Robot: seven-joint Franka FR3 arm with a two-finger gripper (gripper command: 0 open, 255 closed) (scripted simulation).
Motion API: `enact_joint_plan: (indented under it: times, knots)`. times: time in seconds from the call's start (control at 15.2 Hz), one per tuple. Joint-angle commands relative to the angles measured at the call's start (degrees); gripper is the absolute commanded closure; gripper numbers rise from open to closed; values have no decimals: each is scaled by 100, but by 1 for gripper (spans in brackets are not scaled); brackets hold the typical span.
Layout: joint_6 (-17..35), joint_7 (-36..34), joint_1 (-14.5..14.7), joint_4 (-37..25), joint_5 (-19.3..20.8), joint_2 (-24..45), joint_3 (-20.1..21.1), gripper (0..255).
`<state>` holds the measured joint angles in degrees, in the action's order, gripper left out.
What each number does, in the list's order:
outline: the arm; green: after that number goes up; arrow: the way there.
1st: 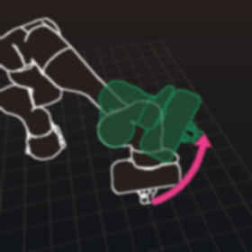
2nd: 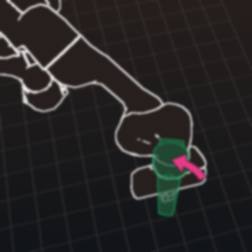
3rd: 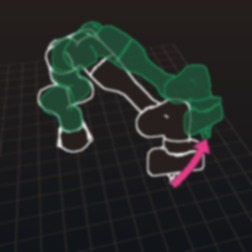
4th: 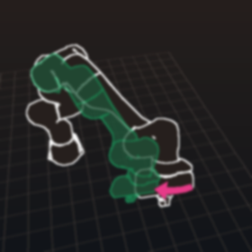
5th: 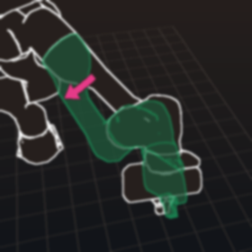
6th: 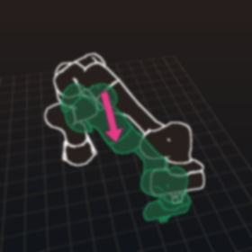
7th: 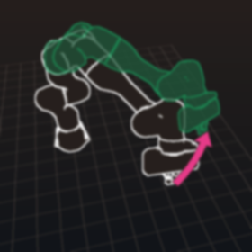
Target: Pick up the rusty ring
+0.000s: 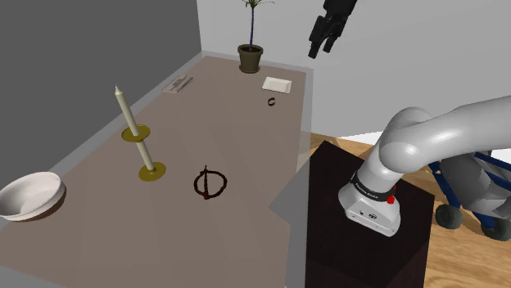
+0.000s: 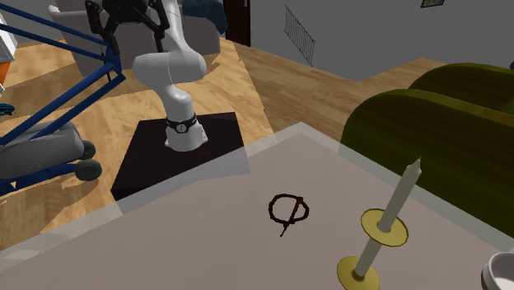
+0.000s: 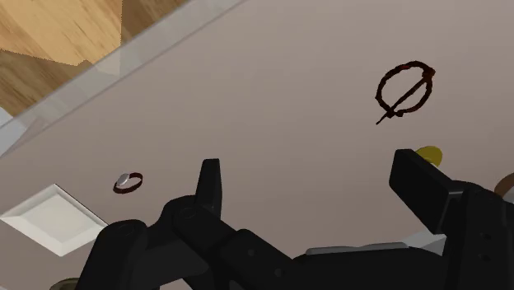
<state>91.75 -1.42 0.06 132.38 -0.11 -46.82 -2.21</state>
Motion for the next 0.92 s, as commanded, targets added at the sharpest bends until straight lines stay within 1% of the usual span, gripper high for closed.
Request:
enact_joint_plan:
  times: [0.0,0.46,0.86]
  knots:
    - [0,0,0,0,0,0,0,0]
    - [968,-836,163,786,-423,241,689,0]
    - [1885,-1543,318,1172,-760,801,1311,0]
